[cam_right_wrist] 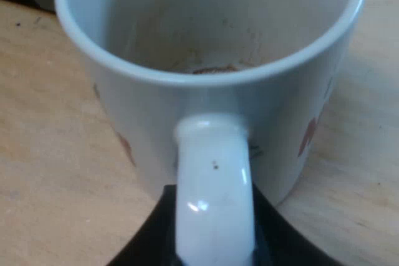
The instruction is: Place mug into machine
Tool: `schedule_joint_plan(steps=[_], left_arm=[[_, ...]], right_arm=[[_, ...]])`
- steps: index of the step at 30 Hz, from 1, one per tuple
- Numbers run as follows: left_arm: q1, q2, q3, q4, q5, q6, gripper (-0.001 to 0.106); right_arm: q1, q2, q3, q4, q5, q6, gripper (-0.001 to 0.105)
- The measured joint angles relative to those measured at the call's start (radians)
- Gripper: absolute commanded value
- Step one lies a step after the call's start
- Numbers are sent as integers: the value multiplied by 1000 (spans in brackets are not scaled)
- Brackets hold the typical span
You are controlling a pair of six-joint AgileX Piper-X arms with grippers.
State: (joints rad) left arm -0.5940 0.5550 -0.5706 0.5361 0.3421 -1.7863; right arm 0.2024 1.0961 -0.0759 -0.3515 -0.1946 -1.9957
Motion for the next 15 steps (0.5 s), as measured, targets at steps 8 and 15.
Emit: schedule_joint_plan(steps=[8, 15], left_arm=[[0, 0, 0, 0, 0, 15, 73], [0, 0, 0, 0, 0, 15, 73]], right_arm=[[0, -142, 0, 43, -8, 6, 0], [0, -325, 0, 176, -11, 21, 0]])
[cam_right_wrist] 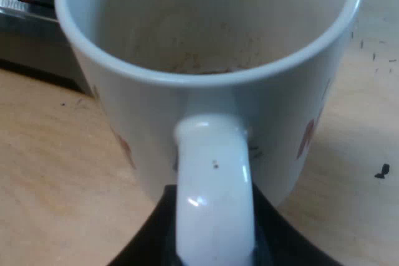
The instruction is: Place mug into machine
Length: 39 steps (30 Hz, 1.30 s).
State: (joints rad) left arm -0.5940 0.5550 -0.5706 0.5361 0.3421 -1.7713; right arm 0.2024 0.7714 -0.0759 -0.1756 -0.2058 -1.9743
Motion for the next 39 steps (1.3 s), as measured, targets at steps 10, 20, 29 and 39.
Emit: schedule_joint_plan(steps=[10, 20, 29, 39], left_arm=[[0, -135, -28, 101, -52, 0, 73], [0, -300, -28, 218, -113, -47, 73], [0, -305, 1, 216, -150, -57, 73], [0, -302, 66, 103, -199, -62, 73]], right_arm=[[0, -239, -103, 357, -1, -30, 0], [3, -283, -230, 573, -64, -93, 0], [207, -266, -249, 587, -16, -99, 0], [457, -67, -249, 398, 144, 17, 0]])
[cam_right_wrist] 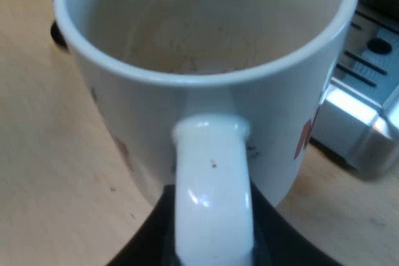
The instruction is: Place mug into machine
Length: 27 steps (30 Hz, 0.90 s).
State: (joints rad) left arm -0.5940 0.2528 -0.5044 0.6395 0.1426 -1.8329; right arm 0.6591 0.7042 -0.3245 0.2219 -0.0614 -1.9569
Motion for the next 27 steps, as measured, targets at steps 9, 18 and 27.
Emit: schedule_joint_plan(steps=[9, 18, 27], left_arm=[[0, 0, 16, -6, -20, -8, 73], [0, 1, 64, -70, -29, -19, 73], [43, 1, 88, -106, -53, -19, 73]], right_arm=[[22, 262, -97, -141, 6, 70, 0], [22, 472, -258, -186, 11, 73, 0], [27, 607, -311, -243, 19, 81, 0]])
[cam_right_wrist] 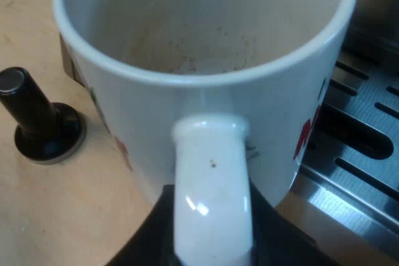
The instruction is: Place mug into machine
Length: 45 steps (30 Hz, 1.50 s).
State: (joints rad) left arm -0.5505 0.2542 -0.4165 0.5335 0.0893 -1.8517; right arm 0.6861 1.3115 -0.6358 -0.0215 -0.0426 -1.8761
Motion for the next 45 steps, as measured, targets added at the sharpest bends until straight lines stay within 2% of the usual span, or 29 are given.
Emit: schedule_joint_plan(steps=[2, 4, 7, 15, 32, 45], left_arm=[[27, 0, 7, -6, 8, 5, 73], [59, 0, 10, -6, 61, 35, 73], [87, 0, 10, -8, 99, 66, 73], [109, 17, 39, -13, 167, 78, 73], [109, 19, 40, -24, 170, 78, 73], [109, 19, 40, -26, 170, 78, 73]], right_arm=[[3, 19, -11, 0, 1, 0, 0], [4, 40, -16, -24, 1, 0, 0], [4, 61, -16, -57, 7, 0, 0], [4, 121, -17, -105, 14, 0, 0], [4, 246, -111, -133, 33, 0, 0], [4, 327, -172, -191, 43, 67, 0]])
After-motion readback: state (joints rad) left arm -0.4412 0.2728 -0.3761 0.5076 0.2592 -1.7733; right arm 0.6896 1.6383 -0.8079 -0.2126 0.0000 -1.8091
